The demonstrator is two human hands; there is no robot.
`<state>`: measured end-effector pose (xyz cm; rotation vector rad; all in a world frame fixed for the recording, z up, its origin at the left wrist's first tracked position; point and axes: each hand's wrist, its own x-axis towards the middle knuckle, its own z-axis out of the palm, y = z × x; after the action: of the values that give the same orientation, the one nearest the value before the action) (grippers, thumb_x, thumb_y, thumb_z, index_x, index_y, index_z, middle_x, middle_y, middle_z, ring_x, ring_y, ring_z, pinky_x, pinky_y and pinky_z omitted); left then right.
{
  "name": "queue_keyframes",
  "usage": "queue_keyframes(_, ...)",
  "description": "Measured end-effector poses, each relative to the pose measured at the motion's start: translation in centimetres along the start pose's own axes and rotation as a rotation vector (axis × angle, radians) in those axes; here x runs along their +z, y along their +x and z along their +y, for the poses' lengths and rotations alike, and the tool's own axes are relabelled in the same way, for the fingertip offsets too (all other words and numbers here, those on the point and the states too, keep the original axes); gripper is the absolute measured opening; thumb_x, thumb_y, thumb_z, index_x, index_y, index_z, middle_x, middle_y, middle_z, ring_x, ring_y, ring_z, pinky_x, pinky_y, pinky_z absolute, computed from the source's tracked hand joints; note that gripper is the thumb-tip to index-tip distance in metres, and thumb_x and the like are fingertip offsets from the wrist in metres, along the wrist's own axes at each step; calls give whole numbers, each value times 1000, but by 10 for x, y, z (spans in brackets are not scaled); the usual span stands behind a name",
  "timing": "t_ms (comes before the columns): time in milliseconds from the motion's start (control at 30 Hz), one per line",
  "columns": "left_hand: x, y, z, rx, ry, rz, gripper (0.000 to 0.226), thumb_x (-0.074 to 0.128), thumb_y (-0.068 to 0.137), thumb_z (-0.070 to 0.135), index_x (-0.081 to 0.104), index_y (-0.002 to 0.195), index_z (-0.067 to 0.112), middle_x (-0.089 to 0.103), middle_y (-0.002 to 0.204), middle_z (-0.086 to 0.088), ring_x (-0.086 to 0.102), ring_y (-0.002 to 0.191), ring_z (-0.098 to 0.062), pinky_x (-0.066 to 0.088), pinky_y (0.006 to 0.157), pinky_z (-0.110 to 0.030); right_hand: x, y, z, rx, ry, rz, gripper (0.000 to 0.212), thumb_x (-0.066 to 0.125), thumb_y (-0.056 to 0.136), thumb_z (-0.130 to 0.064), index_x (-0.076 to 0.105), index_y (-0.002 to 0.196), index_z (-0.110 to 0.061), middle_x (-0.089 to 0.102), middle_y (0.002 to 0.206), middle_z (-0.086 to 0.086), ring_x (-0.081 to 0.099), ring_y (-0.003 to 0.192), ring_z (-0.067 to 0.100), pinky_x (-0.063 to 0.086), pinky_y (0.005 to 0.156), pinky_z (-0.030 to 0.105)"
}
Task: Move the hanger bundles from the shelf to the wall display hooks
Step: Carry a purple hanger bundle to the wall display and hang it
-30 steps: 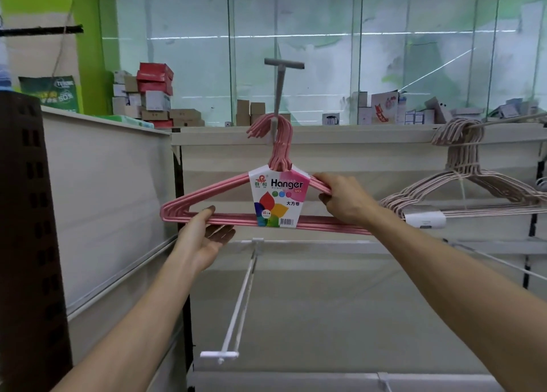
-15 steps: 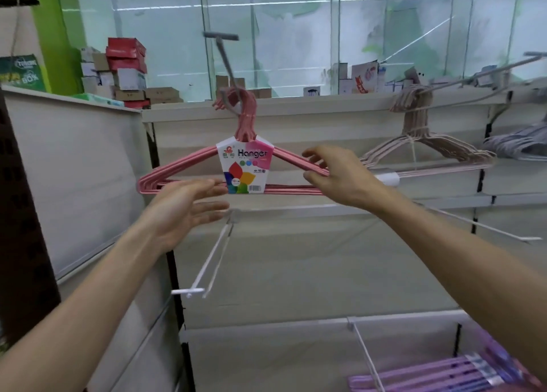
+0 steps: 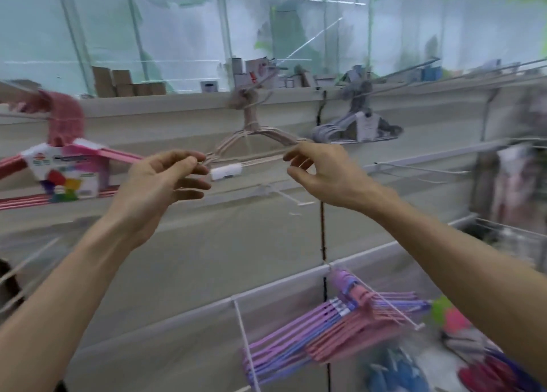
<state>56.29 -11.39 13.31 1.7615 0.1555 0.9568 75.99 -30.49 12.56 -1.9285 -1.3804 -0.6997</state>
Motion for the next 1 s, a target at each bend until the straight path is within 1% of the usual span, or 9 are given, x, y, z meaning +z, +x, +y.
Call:
queue_keyframes(100,71,-3,-3,32,-55,-69,17,50,100,9,67,101,10,67,90,-10,67,77,-27,58,71,-30,-44,-46,40,99,-61,-19,24,61,94,-26,67,116,-17,71,102,-2,66,91,13,55,84,39)
queue_keyframes(200,143,-8,-6,60,-99,-146,18,50,100,8,67,99,12,67,86,-6,66,77,-27,58,69,-28,-84,-90,80,160,-118,20,22,63,92,-22,69,112,-14,74,97,2,68,87,16,55,83,40)
queue_keyframes(333,231,-13,-10,82,-148,-255,19,49,101,9,67,98,14,68,84,-3,67,76,-25,57,71,-31,-135,-144,123,283,-172,31,22,61,91,-23,69,110,-16,74,96,0,68,87,18,54,83,41)
queue_keyframes(433,290,-21,-17,94,-167,-333,18,50,100,10,67,99,16,68,86,-5,67,77,-24,56,73,-34,-163,-185,151,358,-190,28,23,62,91,-22,69,110,-13,74,95,1,69,86,18,54,83,41)
queue_keyframes(533,351,-30,-26,91,-187,-412,18,51,100,10,68,99,17,68,87,-7,68,77,-24,58,72,-32,-185,-233,182,460,-218,23,24,61,91,-24,69,112,-15,74,95,-1,69,87,14,56,83,40)
queue_keyframes(667,425,-36,-35,78,-241,-525,17,51,100,9,67,102,14,67,88,-9,68,80,-27,58,74,-35,-207,-289,220,566,-281,-21,22,61,93,-23,69,112,-15,73,99,-1,68,91,14,56,82,42)
queue_keyframes(767,480,-32,-39,71,-275,-603,18,51,100,10,68,101,16,68,87,-5,68,81,-27,58,75,-36,-226,-317,249,637,-335,-27,21,59,92,-24,68,111,-16,72,98,-3,67,92,16,56,80,45)
queue_keyframes(900,558,-19,-42,83,-331,-684,19,52,100,11,69,99,20,70,83,1,68,80,-25,56,76,-38,-256,-346,292,726,-400,-25,21,58,94,-26,66,111,-17,72,97,-4,66,89,15,56,77,45)
queue_keyframes(1000,620,-8,-42,109,-368,-746,18,52,100,10,68,100,18,71,79,3,68,79,-24,57,78,-40,-281,-361,327,797,-451,-28,21,59,95,-22,67,113,-14,72,99,-1,66,91,15,56,79,43)
